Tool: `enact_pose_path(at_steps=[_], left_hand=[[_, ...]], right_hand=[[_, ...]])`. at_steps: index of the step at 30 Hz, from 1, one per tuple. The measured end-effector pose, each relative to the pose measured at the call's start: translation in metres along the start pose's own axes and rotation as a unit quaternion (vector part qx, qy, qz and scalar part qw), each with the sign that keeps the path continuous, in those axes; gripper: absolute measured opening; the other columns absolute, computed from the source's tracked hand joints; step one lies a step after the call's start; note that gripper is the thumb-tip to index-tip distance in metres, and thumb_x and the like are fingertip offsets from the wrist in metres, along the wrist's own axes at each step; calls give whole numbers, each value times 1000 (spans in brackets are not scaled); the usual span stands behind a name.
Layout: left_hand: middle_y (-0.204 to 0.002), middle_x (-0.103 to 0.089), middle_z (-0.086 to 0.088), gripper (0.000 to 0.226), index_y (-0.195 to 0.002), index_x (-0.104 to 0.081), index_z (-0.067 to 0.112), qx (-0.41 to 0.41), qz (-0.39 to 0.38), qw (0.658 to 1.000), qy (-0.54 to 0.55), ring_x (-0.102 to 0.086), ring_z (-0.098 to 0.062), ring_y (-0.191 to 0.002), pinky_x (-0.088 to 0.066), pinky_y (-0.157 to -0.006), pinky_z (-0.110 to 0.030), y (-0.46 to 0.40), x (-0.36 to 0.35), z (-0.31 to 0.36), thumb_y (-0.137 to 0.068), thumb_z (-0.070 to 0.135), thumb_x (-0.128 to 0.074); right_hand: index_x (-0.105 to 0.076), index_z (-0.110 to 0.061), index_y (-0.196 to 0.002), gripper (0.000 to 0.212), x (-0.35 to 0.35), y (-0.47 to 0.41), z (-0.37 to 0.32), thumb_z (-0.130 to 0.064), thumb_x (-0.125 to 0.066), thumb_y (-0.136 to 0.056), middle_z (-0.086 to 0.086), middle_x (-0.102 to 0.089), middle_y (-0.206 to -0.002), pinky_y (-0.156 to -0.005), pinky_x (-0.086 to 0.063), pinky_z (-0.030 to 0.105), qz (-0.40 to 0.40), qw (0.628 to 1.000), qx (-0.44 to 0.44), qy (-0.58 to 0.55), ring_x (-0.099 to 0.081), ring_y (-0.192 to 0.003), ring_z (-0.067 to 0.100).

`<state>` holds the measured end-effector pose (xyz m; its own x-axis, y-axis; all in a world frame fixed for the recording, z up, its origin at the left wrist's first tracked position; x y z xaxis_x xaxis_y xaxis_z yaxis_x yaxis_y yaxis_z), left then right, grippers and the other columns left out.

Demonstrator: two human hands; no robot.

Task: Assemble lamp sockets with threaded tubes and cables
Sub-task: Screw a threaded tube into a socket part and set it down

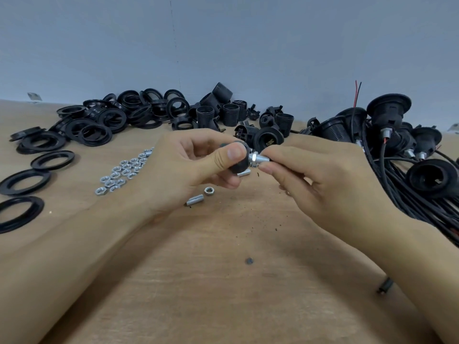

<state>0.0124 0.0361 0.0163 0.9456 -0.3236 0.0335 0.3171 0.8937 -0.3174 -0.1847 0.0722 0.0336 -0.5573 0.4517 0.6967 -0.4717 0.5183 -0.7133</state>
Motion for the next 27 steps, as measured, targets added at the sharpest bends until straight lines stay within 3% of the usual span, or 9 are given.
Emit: enact_pose_path(at_steps=[4, 7, 10, 13, 15, 17, 21, 27], left_hand=[[-101, -75, -10, 35, -103, -74, 13, -20, -23, 1000, 6, -73, -30, -88, -59, -76, -33, 0, -1, -1, -71, 27, -79], [-103, -75, -10, 31, -104, -75, 15, -23, -24, 999, 13, -73, -30, -91, -59, -78, -34, -1, 0, -1, -75, 19, -85], [-98, -74, -14, 33, -100, -78, 14, -11, -24, 1000, 4, -71, -29, -80, -59, -72, -33, 1, 3, 1, -75, 36, -82], [-78, -67, -23, 41, -78, -75, 9, 7, -12, 999, -38, -67, -23, -60, -57, -62, -29, 1, 0, 0, -82, 49, -69], [-71, -67, -10, 40, -69, -74, 15, 5, -18, 999, -48, -65, -19, -56, -55, -59, -26, 1, -3, -1, -83, 53, -68], [-78, -72, -3, 31, -74, -77, 22, -7, -24, 999, -19, -68, -20, -64, -57, -63, -27, 0, -3, -1, -76, 52, -72], [-97, -75, -13, 35, -99, -79, 19, -13, -50, 998, 39, -71, -27, -85, -60, -76, -35, 1, -2, -2, -72, 42, -78], [-109, -74, -9, 41, -105, -77, 22, -38, -45, 997, 47, -70, -31, -102, -56, -92, -49, -1, 0, 1, -66, 24, -88]], right_hand=[[-64, -12, -85, 23, -3, 2, -2, -25, -52, -99, -3, -59, -68, -58, -49, 30, -38, 982, -115, -143, -61, -64, 15], [-59, -13, -84, 28, -6, 3, -4, -31, -46, -101, 1, -60, -68, -53, -51, 26, -64, 959, -182, -206, -63, -62, 16], [-62, -10, -89, 30, -3, -1, -7, -29, -43, -101, -1, -58, -75, -60, -51, 41, -71, 989, -97, -87, -59, -66, 18], [-67, -4, -98, 26, 2, -4, -6, -20, -47, -98, -2, -53, -81, -61, -50, 39, -73, 996, -32, -29, -53, -67, 16], [-69, -4, -100, 26, 3, -4, -5, -20, -48, -98, -2, -53, -81, -62, -49, 33, -83, 996, -21, -33, -51, -67, 14], [-68, -4, -93, 26, 3, -2, -5, -22, -50, -99, -2, -56, -74, -60, -47, 29, -86, 993, -37, -73, -53, -63, 12], [-59, -6, -71, 44, -2, 2, -7, -33, -41, -101, 6, -55, -57, -53, -45, 39, -69, 981, -104, -146, -57, -53, 20], [-54, -12, -69, 44, -12, 3, -9, -34, -38, -104, 7, -57, -56, -46, -53, 39, -62, 906, -264, -325, -62, -47, 20]])
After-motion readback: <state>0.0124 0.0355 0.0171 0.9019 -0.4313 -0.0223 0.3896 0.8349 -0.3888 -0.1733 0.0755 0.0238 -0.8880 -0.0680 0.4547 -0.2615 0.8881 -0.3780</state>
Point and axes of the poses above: each hand's wrist, its own y-axis away from the middle knuckle, its own x-axis out of the back of the hand, z = x × y, the point moved 2 cm from there along -y, towards the middle knuckle
